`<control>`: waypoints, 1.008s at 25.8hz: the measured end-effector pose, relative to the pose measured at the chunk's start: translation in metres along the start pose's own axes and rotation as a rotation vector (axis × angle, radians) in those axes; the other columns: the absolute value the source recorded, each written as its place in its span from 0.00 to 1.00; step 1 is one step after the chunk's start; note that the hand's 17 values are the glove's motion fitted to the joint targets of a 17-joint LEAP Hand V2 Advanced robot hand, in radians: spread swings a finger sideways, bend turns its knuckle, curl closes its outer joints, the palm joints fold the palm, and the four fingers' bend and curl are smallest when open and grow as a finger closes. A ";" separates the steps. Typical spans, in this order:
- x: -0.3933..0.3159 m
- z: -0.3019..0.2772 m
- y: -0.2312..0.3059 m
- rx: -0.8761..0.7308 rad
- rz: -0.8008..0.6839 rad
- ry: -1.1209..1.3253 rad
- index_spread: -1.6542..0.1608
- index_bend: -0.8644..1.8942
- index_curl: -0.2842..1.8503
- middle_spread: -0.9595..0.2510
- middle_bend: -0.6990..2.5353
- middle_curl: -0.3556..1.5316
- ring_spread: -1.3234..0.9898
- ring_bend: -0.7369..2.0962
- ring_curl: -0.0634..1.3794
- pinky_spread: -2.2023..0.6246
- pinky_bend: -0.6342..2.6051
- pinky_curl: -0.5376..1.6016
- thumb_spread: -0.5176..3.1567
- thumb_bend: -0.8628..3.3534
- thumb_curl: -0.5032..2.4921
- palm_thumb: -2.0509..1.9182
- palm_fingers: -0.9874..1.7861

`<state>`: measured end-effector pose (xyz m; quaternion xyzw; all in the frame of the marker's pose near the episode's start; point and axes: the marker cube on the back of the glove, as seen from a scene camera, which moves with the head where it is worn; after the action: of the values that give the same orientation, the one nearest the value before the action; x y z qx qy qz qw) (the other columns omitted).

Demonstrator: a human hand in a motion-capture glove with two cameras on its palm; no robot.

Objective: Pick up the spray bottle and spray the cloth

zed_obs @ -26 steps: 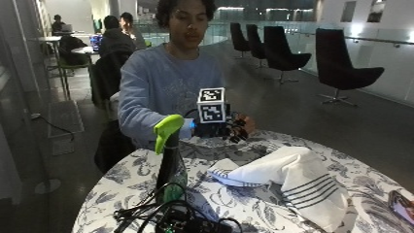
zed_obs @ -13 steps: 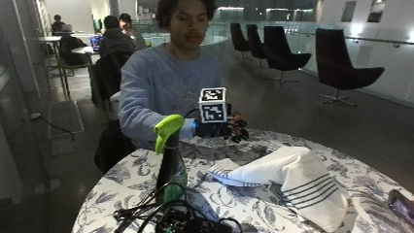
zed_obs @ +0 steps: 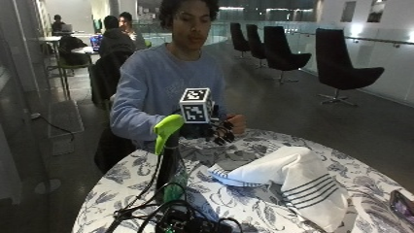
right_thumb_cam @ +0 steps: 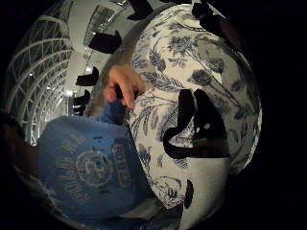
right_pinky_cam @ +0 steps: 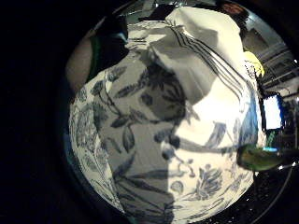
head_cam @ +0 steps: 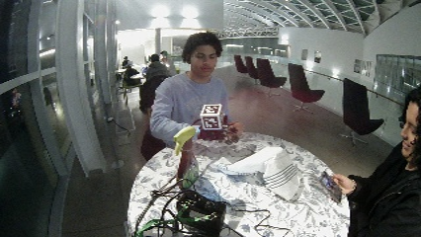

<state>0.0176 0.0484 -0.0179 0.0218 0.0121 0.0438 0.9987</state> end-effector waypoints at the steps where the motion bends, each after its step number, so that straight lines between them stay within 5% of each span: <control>1: 0.001 -0.001 0.009 0.020 0.022 -0.015 0.71 0.36 0.24 0.78 0.33 0.35 0.58 0.38 0.22 0.85 0.27 0.37 0.45 0.28 0.27 0.69 0.58; 13: 0.038 -0.053 0.108 0.472 0.336 -0.379 0.71 0.36 0.24 0.77 0.32 0.36 0.58 0.38 0.23 0.85 0.27 0.39 0.46 0.25 0.28 0.68 0.57; 26: 0.080 -0.060 0.158 0.641 0.508 -0.597 0.71 0.35 0.24 0.78 0.32 0.38 0.58 0.39 0.25 0.85 0.27 0.40 0.45 0.23 0.28 0.69 0.58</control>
<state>0.0822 0.2150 -0.0730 0.3411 -0.2667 0.2713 0.8596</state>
